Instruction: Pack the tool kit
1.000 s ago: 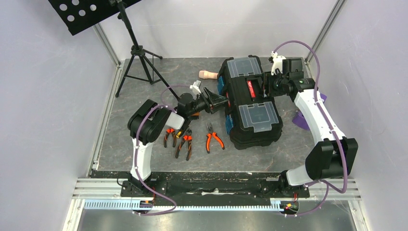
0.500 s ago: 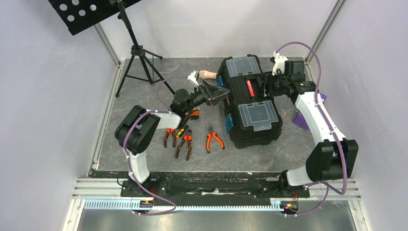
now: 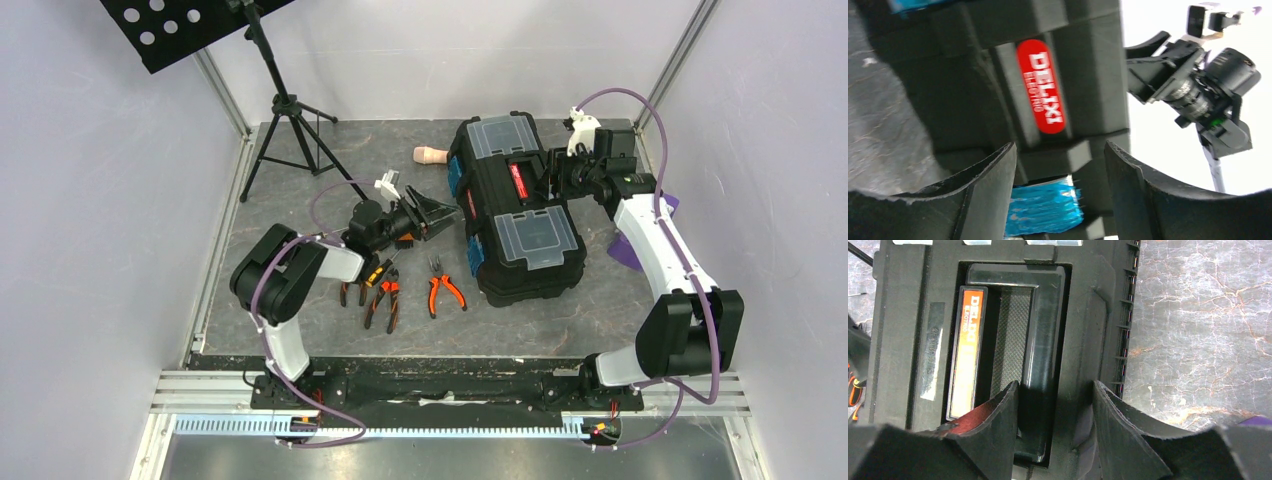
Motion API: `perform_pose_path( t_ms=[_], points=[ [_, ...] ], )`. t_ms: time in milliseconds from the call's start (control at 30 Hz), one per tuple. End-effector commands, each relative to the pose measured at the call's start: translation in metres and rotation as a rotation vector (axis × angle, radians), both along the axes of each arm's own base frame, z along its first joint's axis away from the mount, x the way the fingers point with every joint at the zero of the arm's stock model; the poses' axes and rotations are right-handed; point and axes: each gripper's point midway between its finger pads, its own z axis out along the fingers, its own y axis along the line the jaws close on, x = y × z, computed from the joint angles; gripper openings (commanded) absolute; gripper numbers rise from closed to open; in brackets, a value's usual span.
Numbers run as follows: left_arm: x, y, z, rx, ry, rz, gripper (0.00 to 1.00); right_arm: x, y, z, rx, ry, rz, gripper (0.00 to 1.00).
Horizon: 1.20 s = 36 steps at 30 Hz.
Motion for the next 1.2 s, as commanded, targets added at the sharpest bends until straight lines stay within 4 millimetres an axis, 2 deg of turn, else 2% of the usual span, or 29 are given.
perform_pose_path(
  t_ms=[0, 333, 433, 600, 733, 867, 1167],
  points=[
    [0.004, -0.004, -0.021, 0.048, -0.033, -0.011, 0.7, -0.062, 0.002, -0.1, -0.032, 0.387, 0.048, 0.4],
    [0.006, -0.021, -0.06, 0.061, 0.042, -0.072, 0.66, -0.062, 0.002, -0.1, -0.031, 0.386, 0.051, 0.4],
    [0.003, -0.03, -0.06, 0.03, 0.049, -0.103, 0.66, -0.062, 0.003, -0.101, -0.028, 0.386, 0.052, 0.4],
    [-0.006, -0.047, -0.057, 0.022, 0.034, -0.149, 0.66, -0.061, 0.006, -0.1, -0.012, 0.382, 0.062, 0.39],
    [-0.01, -0.051, -0.052, -0.013, 0.024, -0.162, 0.59, -0.063, 0.007, -0.102, -0.008, 0.386, 0.066, 0.39],
    [-0.012, -0.055, -0.039, -0.062, 0.019, -0.179, 0.52, -0.064, 0.009, -0.104, 0.004, 0.391, 0.069, 0.39],
    [-0.02, -0.066, -0.008, -0.145, -0.016, -0.215, 0.51, -0.068, 0.011, -0.106, 0.015, 0.393, 0.074, 0.39]
  ],
)
